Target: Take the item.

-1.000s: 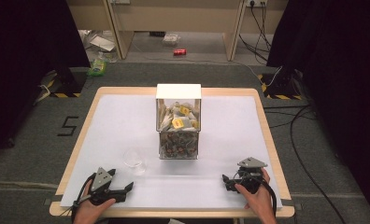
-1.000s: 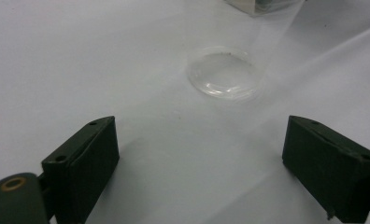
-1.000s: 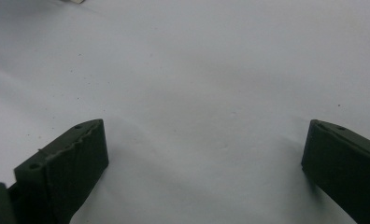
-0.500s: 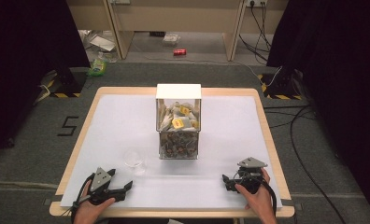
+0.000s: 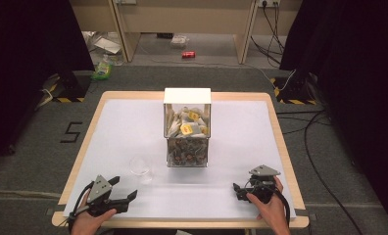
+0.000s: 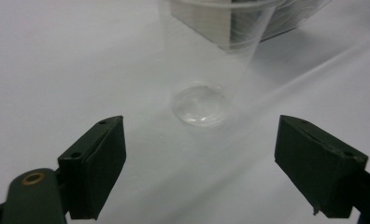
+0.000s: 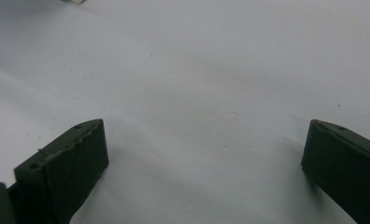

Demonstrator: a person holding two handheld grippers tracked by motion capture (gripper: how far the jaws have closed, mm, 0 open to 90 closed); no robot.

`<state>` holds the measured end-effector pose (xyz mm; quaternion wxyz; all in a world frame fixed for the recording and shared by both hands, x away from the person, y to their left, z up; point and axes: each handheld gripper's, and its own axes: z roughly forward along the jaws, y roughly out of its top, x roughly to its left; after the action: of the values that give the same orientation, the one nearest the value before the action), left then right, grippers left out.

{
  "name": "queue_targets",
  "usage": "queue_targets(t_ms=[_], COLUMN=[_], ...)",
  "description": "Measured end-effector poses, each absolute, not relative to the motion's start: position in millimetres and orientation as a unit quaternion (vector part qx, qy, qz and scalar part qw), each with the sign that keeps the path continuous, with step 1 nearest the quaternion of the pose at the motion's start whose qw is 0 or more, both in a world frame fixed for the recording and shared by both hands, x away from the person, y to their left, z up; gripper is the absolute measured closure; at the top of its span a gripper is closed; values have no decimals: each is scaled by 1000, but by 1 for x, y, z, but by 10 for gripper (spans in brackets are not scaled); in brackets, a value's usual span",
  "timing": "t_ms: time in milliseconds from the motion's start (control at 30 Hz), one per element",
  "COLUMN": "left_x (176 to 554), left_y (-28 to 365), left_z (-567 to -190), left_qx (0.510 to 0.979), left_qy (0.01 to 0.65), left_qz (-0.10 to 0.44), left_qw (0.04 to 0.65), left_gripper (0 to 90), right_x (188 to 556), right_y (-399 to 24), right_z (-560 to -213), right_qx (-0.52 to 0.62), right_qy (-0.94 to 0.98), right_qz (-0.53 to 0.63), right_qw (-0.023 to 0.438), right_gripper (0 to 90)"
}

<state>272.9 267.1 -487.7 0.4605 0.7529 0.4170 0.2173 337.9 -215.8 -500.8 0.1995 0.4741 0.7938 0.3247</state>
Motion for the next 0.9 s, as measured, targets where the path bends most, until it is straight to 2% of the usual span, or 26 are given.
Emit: queue_targets(t_ms=[367, 900], left_x=[267, 282], left_y=[257, 245], left_z=[-443, -379], left_qx=[753, 739], left_qy=[381, 349], left_qz=[199, 166], left_qw=[499, 552], left_gripper=[206, 304], right_x=[338, 338], right_y=[-216, -216], right_z=[-501, -501], right_qx=[472, 472], right_qy=[795, 795], right_qz=[324, 324], right_qw=[201, 201], right_gripper=[10, 10])
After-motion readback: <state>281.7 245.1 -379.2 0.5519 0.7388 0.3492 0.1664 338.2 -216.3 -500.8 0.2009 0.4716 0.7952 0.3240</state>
